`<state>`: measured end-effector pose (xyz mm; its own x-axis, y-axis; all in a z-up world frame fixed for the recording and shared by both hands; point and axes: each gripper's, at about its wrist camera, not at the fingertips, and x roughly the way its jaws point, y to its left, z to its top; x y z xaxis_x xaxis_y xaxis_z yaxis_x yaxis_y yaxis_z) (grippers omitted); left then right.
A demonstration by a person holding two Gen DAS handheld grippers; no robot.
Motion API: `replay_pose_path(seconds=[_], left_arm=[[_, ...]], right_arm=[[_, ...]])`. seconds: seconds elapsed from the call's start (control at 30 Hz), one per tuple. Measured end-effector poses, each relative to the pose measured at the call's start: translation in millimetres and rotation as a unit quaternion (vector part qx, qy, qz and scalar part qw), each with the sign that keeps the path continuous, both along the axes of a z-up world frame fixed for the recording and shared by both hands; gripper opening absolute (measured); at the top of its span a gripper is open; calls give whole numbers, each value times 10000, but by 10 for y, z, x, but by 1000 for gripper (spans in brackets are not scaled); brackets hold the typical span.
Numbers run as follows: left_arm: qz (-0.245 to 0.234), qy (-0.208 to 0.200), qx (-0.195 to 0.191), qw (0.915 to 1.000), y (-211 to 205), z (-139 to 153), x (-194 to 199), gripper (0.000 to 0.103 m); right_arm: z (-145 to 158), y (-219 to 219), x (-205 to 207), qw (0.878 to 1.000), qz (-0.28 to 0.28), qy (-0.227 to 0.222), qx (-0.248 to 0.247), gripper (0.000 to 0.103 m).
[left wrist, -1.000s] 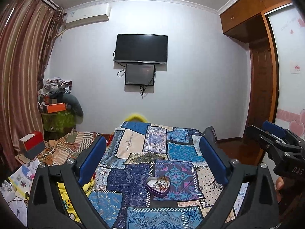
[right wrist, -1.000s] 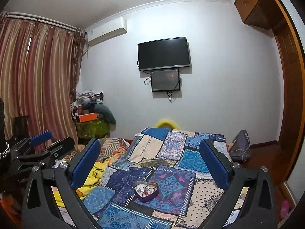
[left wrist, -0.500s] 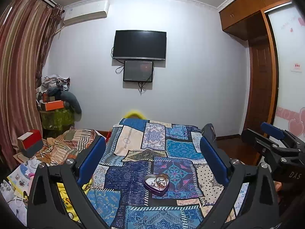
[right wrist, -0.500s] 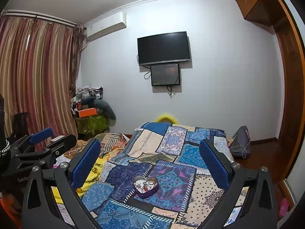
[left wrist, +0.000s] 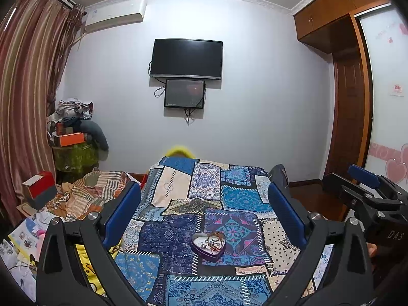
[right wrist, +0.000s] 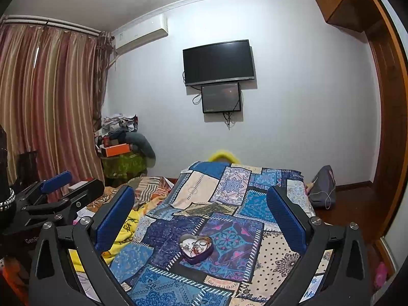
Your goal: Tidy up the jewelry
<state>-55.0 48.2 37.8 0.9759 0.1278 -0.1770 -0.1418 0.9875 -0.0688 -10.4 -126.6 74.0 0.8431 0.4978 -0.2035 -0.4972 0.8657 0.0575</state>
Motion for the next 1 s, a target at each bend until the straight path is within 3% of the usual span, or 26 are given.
replay_pose_path(seconds=[1.0], left_arm=[[-20, 33, -12, 10000, -1, -29, 28, 100]], right_arm=[[-46, 9, 29, 9999, -18, 95, 56, 103]])
